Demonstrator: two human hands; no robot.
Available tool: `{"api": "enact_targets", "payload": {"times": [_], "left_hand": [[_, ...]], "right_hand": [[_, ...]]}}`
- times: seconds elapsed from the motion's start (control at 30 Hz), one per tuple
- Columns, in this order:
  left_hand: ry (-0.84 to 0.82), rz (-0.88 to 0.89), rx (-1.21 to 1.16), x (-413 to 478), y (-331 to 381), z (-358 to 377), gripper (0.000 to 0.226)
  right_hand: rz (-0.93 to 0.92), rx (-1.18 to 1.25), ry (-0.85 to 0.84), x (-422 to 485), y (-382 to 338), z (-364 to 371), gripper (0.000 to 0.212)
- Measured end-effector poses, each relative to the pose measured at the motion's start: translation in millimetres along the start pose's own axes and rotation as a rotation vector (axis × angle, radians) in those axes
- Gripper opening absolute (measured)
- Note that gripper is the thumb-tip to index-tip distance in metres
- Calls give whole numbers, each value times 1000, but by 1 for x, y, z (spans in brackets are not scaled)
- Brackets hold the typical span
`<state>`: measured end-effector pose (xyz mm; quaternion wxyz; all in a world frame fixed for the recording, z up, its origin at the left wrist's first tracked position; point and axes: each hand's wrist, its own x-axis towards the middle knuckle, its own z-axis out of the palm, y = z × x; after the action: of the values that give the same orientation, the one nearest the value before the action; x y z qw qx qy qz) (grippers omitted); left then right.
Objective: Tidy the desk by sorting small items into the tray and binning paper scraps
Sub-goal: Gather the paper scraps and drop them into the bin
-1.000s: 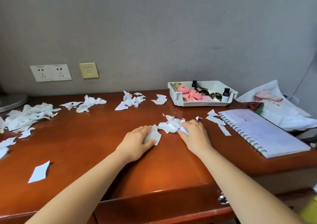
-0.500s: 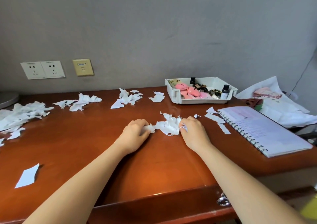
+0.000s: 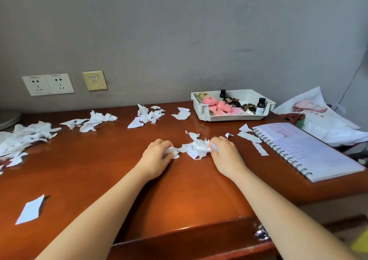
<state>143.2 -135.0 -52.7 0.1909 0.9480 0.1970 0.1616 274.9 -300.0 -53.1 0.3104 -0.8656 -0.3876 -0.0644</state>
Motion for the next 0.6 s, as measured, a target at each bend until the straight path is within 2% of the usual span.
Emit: {"api": "enact_targets", "payload": {"times": [0.17, 0.47, 0.6], "left_hand": [[80, -28, 11, -4, 2, 2, 13], [255, -90, 116, -15, 11, 3, 19], [292, -74, 153, -18, 10, 3, 20]], "right_hand": [[-3, 16, 20, -4, -1, -3, 13], [48, -109, 1, -12, -3, -8, 17], [13, -5, -1, -14, -2, -8, 20]]}}
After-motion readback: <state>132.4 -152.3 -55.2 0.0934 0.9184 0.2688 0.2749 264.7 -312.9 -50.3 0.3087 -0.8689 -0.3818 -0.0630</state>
